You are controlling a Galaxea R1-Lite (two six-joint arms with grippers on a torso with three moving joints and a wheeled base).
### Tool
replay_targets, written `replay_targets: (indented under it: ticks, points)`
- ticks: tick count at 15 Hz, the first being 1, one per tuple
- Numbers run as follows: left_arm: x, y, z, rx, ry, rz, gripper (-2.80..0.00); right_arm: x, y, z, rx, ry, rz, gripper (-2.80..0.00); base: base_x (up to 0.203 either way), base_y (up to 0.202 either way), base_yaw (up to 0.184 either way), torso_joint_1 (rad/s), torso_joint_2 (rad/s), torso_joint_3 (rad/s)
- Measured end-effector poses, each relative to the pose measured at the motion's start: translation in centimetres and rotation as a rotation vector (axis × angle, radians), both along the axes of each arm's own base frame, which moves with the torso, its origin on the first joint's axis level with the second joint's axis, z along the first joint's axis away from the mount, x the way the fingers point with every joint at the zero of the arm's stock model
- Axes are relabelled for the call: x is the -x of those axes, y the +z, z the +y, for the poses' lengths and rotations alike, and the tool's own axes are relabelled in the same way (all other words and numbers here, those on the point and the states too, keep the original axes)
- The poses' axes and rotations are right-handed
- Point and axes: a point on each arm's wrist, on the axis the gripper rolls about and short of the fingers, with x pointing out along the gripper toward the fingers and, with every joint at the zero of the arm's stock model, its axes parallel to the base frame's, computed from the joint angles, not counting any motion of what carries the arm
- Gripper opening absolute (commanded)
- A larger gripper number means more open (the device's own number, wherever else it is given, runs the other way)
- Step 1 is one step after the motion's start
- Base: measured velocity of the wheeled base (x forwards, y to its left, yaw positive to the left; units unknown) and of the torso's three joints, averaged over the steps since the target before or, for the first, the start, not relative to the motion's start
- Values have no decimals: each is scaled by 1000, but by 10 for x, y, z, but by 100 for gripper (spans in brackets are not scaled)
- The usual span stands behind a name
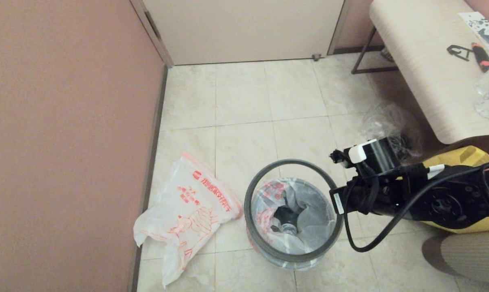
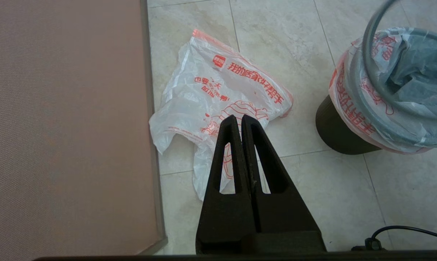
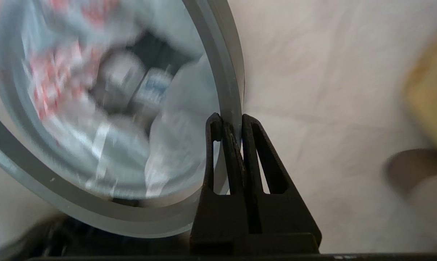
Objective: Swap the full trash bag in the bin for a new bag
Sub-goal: Place the trash can ring on the floor
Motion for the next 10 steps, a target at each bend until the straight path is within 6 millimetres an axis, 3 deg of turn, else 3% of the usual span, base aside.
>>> replay_targets:
  ticks: [5,10]
  points:
    - [0,0,0,0,0,0,-280,43,54,-8,27,-28,-92,-280,0,0,0,0,0,0]
    - [0,0,0,0,0,0,-280,63,89,-30,95,-241,-240,-280,0,0,0,0,0,0]
